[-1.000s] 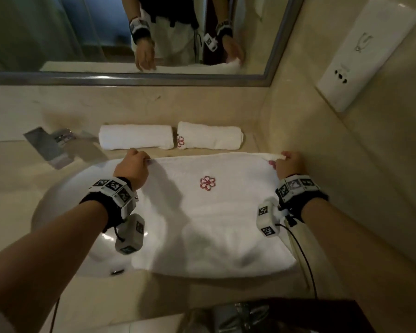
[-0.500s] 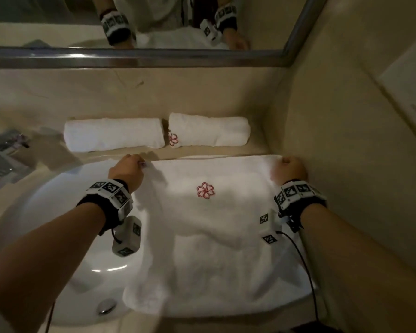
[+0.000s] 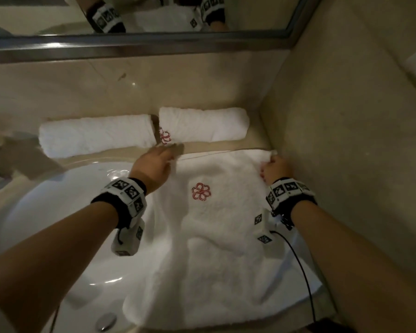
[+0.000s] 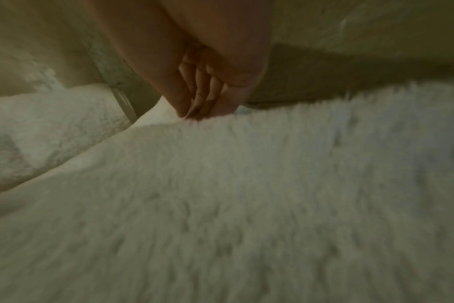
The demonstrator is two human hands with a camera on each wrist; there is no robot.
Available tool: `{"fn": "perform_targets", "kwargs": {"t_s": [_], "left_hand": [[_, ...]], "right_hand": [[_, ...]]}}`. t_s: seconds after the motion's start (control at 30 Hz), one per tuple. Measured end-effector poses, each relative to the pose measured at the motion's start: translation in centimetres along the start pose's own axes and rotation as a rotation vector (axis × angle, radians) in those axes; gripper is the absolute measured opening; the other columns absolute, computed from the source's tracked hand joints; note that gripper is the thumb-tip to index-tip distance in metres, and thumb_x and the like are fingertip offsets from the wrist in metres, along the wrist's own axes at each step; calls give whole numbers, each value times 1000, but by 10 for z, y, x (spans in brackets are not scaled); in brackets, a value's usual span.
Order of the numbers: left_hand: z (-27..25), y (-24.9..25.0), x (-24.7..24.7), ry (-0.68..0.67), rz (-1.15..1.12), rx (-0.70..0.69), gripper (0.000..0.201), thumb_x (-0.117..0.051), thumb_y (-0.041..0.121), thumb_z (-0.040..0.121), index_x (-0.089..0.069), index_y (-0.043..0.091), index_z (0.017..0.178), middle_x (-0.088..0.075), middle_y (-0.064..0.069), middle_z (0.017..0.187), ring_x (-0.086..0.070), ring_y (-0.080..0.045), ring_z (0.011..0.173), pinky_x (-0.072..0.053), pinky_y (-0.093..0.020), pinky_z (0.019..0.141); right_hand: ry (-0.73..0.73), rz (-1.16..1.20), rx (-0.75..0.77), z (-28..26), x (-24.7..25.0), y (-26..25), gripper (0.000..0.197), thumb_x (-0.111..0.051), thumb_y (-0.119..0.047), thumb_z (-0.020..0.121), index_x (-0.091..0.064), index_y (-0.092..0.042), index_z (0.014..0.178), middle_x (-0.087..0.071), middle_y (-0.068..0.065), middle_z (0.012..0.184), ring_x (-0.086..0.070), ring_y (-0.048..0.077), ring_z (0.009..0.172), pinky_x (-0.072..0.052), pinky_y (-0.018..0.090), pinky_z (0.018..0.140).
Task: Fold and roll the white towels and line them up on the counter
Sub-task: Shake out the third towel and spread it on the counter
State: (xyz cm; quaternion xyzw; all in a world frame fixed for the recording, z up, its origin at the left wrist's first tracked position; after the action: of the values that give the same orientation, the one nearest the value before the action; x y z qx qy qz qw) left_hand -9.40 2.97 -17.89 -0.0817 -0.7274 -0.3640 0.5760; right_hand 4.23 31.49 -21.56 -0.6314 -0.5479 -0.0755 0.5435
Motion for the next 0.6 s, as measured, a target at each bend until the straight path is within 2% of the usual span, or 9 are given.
{"fn": "perform_targets", "kwargs": {"t_s": [0.07, 0.13, 0.2, 0.27, 0.33, 0.4, 0.5, 0.6], "left_hand": [[9, 20, -9, -57, -57, 15, 34, -52, 19, 91, -54, 9, 123, -56, -14, 126, -51, -32, 113, -40, -38, 96], [14, 33, -25, -164, -38, 43, 34, -54, 32, 90, -54, 14, 120, -53, -10, 125, -49, -30, 112, -38, -38, 96], [17, 40, -36, -228, 60, 52, 35, -53, 36, 90, -52, 18, 121, -50, -7, 128, -47, -28, 114, -36, -38, 98], [18, 41, -38, -234, 91, 89, 35, -52, 36, 90, -50, 20, 122, -51, -6, 126, -47, -27, 114, -35, -38, 98], [20, 36, -37, -243, 92, 112, 31, -53, 36, 90, -51, 20, 117, -55, -5, 120, -50, -27, 109, -36, -38, 96], [22, 33, -35, -279, 77, 117, 31, -56, 37, 88, -52, 21, 114, -58, -4, 116, -53, -26, 106, -38, -37, 94], [25, 28, -32, -321, 46, 142, 31, -60, 38, 85, -52, 21, 109, -59, -2, 112, -54, -26, 104, -39, -38, 96], [28, 26, -33, -344, 49, 141, 34, -58, 45, 85, -50, 24, 110, -57, 2, 106, -53, -23, 99, -40, -39, 93]], "right_hand": [[-48, 11, 13, -5, -5, 0, 24, -43, -10, 91, -62, -3, 103, -67, 22, 102, -64, 31, 86, -54, 45, 85], [-61, 14, 28, -12, -7, 1, 22, -43, -5, 89, -64, 0, 93, -67, 24, 94, -63, 33, 83, -54, 46, 82], [-72, 18, 46, -21, -8, 0, 21, -46, -4, 89, -65, 3, 90, -63, 21, 82, -57, 29, 75, -51, 39, 73], [-55, -3, 56, -25, -5, 1, 19, -50, -10, 90, -66, 2, 88, -58, 15, 78, -52, 24, 73, -43, 32, 67], [-28, -45, 31, -28, -1, 5, 24, -51, -20, 93, -65, -1, 95, -56, 10, 83, -50, 24, 76, -39, 27, 69], [-7, -94, -4, -29, 5, 9, 28, -48, -28, 94, -65, -6, 100, -58, 7, 88, -53, 25, 81, -40, 28, 72], [33, -144, -16, -22, 11, 10, 31, -47, -33, 94, -65, -8, 98, -66, 13, 99, -61, 31, 87, -47, 33, 75], [35, -201, -78, -14, 15, 9, 37, -43, -37, 95, -64, -9, 105, -66, 15, 106, -62, 33, 94, -45, 33, 77]]}}
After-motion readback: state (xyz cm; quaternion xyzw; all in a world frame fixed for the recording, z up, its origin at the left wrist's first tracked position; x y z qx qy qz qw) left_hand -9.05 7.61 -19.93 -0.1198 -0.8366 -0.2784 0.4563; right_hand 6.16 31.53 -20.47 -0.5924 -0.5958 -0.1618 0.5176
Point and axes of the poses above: each hand's wrist, its own z-axis towards the middle knuckle, its own x-axis out of the back of the hand, y = z × x, the point moved 7 cm from there along z, towards the middle knuckle
